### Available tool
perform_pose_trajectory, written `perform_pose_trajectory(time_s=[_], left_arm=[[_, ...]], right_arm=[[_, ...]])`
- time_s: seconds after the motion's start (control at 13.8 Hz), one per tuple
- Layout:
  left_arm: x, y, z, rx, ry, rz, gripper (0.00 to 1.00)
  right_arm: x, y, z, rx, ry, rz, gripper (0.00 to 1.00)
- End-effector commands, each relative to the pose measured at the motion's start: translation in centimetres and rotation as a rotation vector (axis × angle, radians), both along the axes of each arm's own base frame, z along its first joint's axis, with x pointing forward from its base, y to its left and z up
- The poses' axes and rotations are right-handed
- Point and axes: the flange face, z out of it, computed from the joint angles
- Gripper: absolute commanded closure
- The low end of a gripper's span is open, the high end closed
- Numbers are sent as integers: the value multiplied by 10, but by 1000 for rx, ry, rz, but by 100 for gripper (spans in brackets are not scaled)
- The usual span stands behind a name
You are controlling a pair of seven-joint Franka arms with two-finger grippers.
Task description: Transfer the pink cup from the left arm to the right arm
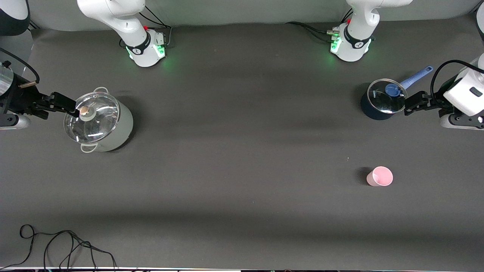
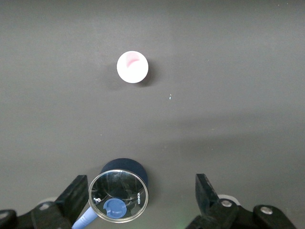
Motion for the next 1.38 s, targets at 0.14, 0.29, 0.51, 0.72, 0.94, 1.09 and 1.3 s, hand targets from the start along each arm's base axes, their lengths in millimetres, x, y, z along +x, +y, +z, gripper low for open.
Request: perform_pose_trajectory(time_s=[0.14, 0.29, 0.51, 0.72, 0.94, 1.09, 1.3], left_arm=[[-1, -3, 13, 15, -21, 6, 0], [0, -2, 11, 15, -18, 8, 0], [2, -2, 12, 12, -25, -12, 0], [11, 3, 18, 5, -37, -216, 0], [26, 45, 13, -23, -76, -434, 0], [38, 73, -1, -79, -120, -582, 0], [55, 145, -54, -273, -208, -725, 0]], right_arm=[[3, 0, 3, 16, 5, 6, 0], [3, -1, 2, 16, 7, 4, 0], [2, 0, 3, 16, 7, 4, 0], [2, 0, 1, 16, 10, 6, 0], [2, 0, 1, 16, 11, 7, 0], [1, 0, 0, 16, 13, 7, 0], [2, 0, -2, 14, 17, 9, 0]])
